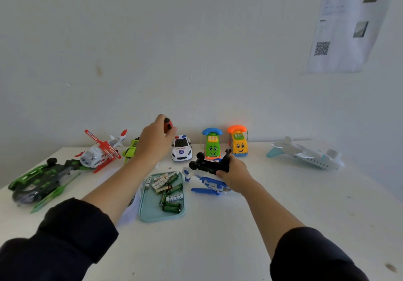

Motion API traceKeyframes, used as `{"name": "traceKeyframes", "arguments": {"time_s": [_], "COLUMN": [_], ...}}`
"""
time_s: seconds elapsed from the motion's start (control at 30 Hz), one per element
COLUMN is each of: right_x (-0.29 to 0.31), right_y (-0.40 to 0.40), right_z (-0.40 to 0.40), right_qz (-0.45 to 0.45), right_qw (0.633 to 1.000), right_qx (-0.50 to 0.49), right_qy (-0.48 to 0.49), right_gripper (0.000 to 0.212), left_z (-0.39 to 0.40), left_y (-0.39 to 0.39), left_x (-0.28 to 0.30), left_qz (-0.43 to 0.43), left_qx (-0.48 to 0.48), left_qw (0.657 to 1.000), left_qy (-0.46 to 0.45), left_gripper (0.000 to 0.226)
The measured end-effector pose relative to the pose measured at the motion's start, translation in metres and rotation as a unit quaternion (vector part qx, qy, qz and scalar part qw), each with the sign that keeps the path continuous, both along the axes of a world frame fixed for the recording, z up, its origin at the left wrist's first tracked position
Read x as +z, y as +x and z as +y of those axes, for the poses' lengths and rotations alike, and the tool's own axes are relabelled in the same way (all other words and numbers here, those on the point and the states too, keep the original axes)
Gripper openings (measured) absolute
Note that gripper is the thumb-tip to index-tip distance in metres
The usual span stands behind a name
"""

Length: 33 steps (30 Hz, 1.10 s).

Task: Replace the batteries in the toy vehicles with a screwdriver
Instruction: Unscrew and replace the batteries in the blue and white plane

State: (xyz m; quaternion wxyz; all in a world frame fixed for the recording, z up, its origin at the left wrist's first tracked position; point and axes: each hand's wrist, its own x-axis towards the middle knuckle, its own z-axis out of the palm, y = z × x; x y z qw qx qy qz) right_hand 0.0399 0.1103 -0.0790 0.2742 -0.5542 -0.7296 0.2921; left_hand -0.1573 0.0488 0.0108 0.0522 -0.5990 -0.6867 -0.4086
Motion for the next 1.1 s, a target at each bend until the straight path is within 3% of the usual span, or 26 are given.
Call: {"name": "traceKeyframes", "arguments": {"time_s": [0.1, 0.2, 0.43, 0.77, 0.93, 1.1], "right_x": [-0.001, 0.000, 0.001, 0.001, 0.001, 0.001], "right_y": [0.002, 0.002, -0.003, -0.004, -0.005, -0.005], "right_z": [-0.002, -0.005, -0.013, -0.022, -0.022, -0.023], "right_qz": [0.001, -0.005, -0.030, -0.046, -0.047, -0.046], "right_qw": [1.000, 1.000, 0.999, 0.998, 0.998, 0.998], "right_qx": [-0.006, -0.007, 0.003, 0.003, 0.003, 0.003], "right_qy": [-0.007, -0.001, 0.025, 0.043, 0.037, 0.036], "right_gripper": [0.038, 0.036, 0.037, 0.037, 0.038, 0.040], "left_z": [-0.001, 0.003, 0.010, 0.005, 0.007, 0.015], "left_y": [0.028, 0.044, 0.048, 0.050, 0.046, 0.036], "left_x": [-0.006, -0.020, -0.045, -0.049, -0.049, -0.048], "left_qz": [-0.093, -0.132, -0.021, 0.022, 0.001, -0.084], "left_qx": [-0.075, -0.104, -0.072, -0.083, -0.066, -0.064], "left_qw": [0.991, 0.983, 0.994, 0.993, 0.994, 0.993], "left_qy": [0.063, 0.071, 0.079, 0.086, 0.082, 0.049], "left_gripper": [0.015, 0.010, 0.014, 0.013, 0.013, 0.010]}}
